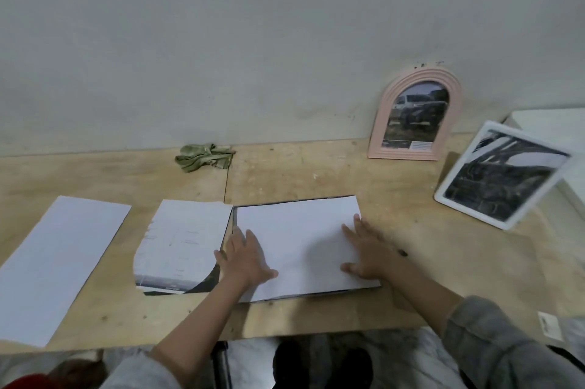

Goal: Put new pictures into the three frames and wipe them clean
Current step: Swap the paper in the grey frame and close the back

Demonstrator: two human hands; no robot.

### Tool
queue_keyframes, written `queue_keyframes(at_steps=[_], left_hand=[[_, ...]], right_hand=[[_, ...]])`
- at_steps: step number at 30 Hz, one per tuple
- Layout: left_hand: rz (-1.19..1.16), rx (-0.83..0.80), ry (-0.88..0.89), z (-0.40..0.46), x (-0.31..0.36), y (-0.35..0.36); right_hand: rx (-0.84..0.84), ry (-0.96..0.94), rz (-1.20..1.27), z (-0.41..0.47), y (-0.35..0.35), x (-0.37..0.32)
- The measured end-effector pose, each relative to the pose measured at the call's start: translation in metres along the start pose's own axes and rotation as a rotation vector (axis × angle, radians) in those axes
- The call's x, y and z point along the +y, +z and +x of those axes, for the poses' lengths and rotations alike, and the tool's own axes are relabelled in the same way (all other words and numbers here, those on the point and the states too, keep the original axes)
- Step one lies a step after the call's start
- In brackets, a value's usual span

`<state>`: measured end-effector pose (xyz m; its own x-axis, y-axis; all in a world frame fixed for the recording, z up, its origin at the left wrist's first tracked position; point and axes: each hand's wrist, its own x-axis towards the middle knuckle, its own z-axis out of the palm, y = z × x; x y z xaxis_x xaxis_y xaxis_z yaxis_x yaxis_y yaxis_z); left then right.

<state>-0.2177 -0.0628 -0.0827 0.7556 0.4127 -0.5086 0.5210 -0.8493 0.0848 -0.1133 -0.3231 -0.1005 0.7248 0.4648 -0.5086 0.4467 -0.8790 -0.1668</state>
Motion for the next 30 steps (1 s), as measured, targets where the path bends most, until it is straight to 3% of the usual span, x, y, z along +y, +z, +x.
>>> queue_keyframes(at_steps=[6,15,20,27,30], left_hand=[[-0.139,0.069,-0.056,-0.008,0.018,-0.002],[-0.355,0.134,0.129,-0.055,0.128,0.026],[-0.472,0.094,0.321,-0.094,0.218,0.047],[-0.411,0.012,0.239,-0.111,0.283,0.080],[-0.349,0.047,0.187,-0.113,0.293,0.086]], right_hand=[[0.042,-0.006,0.030,-0.001,0.003,0.003],[0.186,-0.067,0.145,-0.063,0.023,0.079],[0.222,0.132,0.120,-0.118,0.038,0.161],[0.285,0.491,0.297,-0.167,0.044,0.242],[0.273,0.558,0.375,-0.174,0.044,0.252]])
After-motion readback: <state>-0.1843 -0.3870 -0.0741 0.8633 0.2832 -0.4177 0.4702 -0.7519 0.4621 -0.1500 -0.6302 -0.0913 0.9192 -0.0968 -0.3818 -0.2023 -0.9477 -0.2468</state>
